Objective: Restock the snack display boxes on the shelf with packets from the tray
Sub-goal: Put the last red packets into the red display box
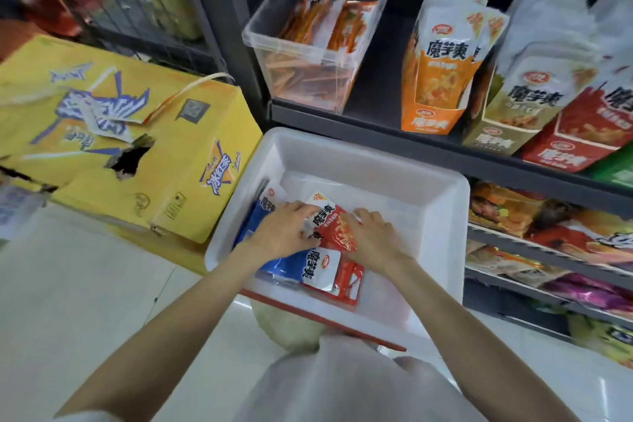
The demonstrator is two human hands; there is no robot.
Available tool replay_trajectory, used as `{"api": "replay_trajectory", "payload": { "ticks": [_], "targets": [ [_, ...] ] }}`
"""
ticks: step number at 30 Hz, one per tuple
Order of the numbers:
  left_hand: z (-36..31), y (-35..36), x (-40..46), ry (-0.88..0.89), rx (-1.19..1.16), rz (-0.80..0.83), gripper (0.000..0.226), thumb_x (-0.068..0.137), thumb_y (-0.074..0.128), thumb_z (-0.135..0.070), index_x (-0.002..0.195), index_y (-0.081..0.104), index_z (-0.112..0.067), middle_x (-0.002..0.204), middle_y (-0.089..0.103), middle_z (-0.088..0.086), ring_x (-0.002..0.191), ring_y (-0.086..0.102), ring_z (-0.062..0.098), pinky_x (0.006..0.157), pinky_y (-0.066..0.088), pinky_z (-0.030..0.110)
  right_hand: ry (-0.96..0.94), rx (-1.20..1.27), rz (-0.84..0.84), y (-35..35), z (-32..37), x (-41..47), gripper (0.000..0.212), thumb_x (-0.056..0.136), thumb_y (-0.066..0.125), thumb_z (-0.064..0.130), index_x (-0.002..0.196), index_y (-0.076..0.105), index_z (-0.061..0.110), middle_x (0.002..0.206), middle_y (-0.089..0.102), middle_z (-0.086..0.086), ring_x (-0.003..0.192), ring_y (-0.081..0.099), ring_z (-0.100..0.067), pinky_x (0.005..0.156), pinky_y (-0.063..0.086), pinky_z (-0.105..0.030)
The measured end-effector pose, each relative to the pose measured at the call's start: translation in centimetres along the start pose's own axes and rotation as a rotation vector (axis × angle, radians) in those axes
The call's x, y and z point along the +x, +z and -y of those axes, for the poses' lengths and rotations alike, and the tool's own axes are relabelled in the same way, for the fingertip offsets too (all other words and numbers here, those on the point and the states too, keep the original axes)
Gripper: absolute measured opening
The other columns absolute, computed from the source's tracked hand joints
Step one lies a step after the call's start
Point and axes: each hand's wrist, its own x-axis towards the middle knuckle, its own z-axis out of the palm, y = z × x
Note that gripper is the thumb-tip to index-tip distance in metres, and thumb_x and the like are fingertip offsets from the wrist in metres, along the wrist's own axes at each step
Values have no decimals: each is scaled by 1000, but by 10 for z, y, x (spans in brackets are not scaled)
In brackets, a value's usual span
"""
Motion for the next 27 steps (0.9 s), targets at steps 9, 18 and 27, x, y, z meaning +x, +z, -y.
{"api": "replay_trajectory", "payload": {
  "ticks": [9,18,27],
  "targets": [
    [-13,8,21,-136,-128,42,54,89,58,-39,137,46,-19,135,48,5,117,52,22,100,41,36,265,279,-83,-9,-6,5,84,74,80,30,140,31,12,127,40,-16,108,53,-33,93,45,-39],
    [-68,-21,-2,-358,-1276,-142,42,90,60,-33,128,44,-25,119,61,4,98,65,17,92,51,37,292,1138,-597,-44,-19,-47,15,88,64,4,94,63,18,90,65,7,84,61,-3,74,53,-21],
    [-137,-66,-6,10,-1017,-299,29,84,70,-18,109,57,-25,98,67,-16,86,64,-4,74,50,14,171,1333,-683,-79,-28,-103,31,85,68,19,113,53,17,105,63,9,91,61,2,75,51,-15]
  ]
}}
